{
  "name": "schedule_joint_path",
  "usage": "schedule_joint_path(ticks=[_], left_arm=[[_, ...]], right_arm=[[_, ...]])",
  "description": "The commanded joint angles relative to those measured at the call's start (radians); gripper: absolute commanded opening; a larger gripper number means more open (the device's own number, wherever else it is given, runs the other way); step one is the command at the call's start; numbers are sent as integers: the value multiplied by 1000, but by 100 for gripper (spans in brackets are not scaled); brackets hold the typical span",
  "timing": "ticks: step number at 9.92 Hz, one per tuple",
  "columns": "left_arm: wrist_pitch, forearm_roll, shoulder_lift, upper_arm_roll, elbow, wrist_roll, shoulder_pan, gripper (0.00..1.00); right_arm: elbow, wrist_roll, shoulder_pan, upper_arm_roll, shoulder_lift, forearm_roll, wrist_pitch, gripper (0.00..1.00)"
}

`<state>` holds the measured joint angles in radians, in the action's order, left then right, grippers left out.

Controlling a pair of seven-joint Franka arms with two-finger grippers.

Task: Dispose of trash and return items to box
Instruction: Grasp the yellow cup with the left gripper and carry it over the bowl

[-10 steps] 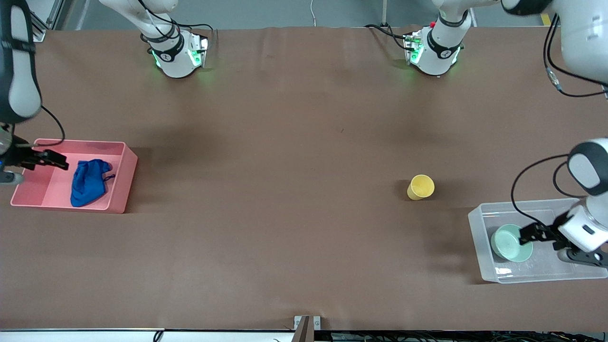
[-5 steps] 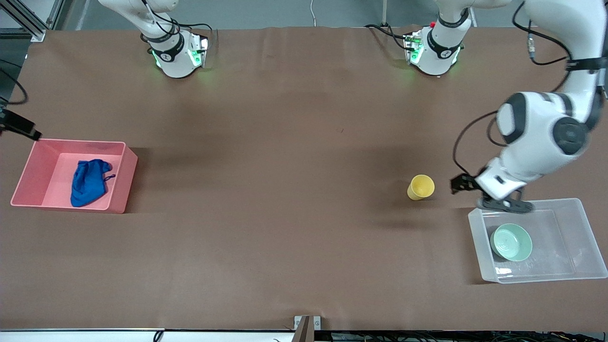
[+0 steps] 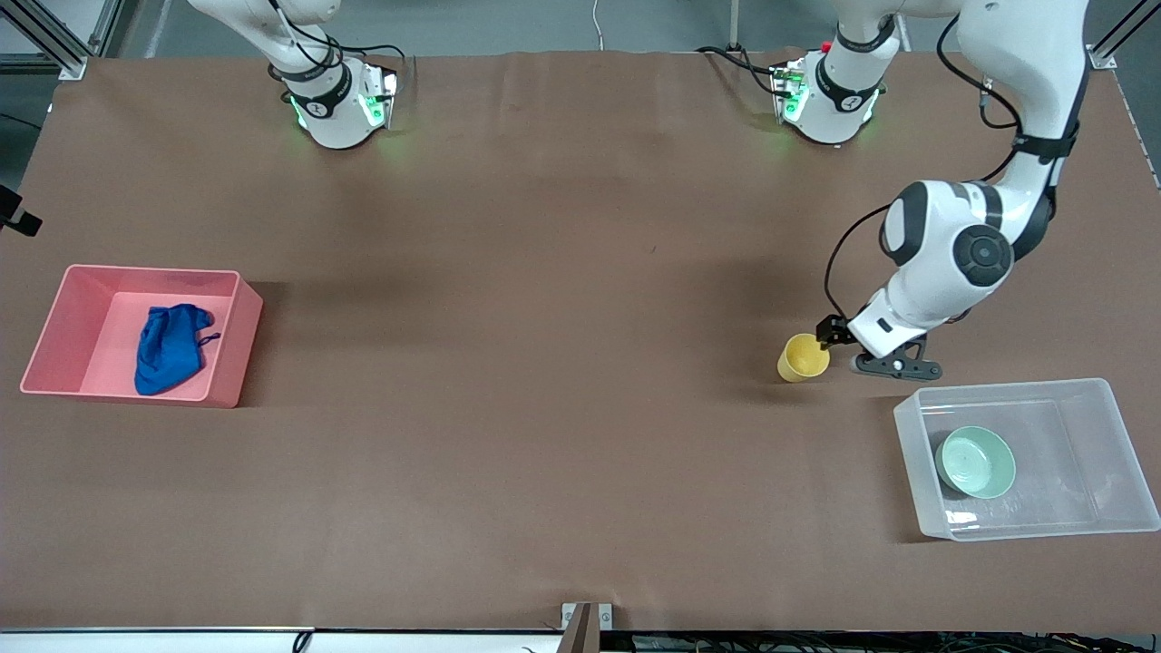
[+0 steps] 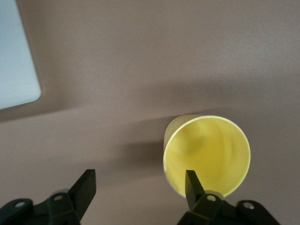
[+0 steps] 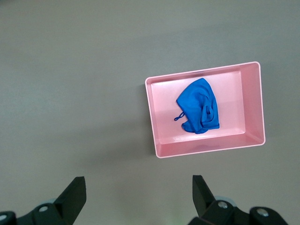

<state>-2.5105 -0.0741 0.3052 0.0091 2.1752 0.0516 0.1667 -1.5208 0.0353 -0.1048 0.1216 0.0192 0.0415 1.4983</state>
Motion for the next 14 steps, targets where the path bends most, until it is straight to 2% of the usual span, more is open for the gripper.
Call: schedule_joint_path(ticks=[1, 2, 4, 5, 7, 9, 12, 14], left_arm=[[-92, -3, 78, -5, 6, -9, 8, 65], [-111, -3, 92, -6, 5, -31, 11, 52], [-125, -3, 103, -15, 3, -55, 16, 8], [-125, -3, 98, -15, 0, -53, 14, 0], [-119, -3, 75, -20, -15, -27, 1, 0], [-49, -3, 40, -20, -89, -32, -4, 0], [253, -3, 81, -17, -407, 43, -85, 0], [412, 0, 190, -17, -663, 195, -180, 0]], right_arm=[[16, -8, 8, -6, -2, -3, -12, 100], [18, -8, 5, -11, -2, -9, -12, 100], [18, -8, -9, -26, -2, -12, -13, 100], [18, -8, -13, -39, -2, -23, -13, 100], [18, -8, -10, -40, -2, -34, -13, 100], [40, -12, -7, -63, -4, -80, -23, 100], [37, -15, -6, -69, -1, -83, -23, 100], [37, -17, -3, -69, 1, -83, -29, 100]])
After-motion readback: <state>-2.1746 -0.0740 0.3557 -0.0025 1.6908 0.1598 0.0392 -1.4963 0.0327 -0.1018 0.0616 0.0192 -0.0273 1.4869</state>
